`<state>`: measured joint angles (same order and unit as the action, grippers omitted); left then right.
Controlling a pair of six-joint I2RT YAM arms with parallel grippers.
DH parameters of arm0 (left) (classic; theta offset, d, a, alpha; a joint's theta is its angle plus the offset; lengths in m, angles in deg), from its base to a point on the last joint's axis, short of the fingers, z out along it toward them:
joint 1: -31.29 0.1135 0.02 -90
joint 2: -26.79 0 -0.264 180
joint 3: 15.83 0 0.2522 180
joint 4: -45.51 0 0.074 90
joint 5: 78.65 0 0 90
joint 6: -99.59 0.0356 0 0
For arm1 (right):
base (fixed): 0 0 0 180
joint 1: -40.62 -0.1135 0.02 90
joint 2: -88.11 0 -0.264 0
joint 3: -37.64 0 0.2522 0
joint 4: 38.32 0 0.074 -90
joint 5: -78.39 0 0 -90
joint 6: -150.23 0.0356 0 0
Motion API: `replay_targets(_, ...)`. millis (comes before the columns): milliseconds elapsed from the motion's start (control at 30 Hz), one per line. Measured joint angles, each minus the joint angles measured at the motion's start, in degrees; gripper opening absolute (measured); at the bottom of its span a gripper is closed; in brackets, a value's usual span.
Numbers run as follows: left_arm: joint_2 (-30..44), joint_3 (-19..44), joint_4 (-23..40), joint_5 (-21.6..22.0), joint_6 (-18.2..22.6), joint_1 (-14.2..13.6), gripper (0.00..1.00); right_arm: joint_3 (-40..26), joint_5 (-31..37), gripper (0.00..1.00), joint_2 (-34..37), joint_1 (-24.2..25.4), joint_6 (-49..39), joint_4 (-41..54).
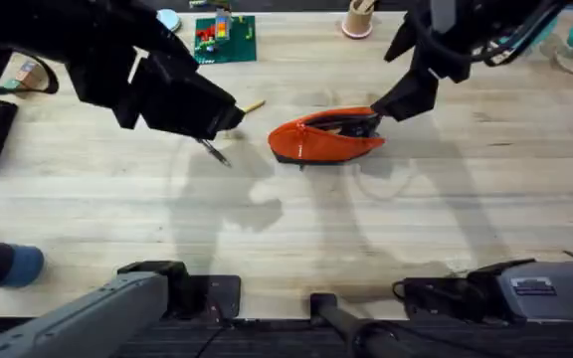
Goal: Unzip the bag, pick up the pens from the table one at a time and place them inside, then zip the bag closed.
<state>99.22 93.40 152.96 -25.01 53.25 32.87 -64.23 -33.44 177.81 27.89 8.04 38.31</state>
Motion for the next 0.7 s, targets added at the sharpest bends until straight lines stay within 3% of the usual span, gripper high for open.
replay_targets(533,0.0,0.01,0.0,0.12,0.0,0.0,0.995,-0.18,0.31,0.996,-8.08,0.0,19.72,10.35)
replay_targets(700,0.0,0.01,-0.86,1.86,-2.44,0.0,0.995,-0.2,6.98,0.996,-8.87,0.0,28.37,12.64)
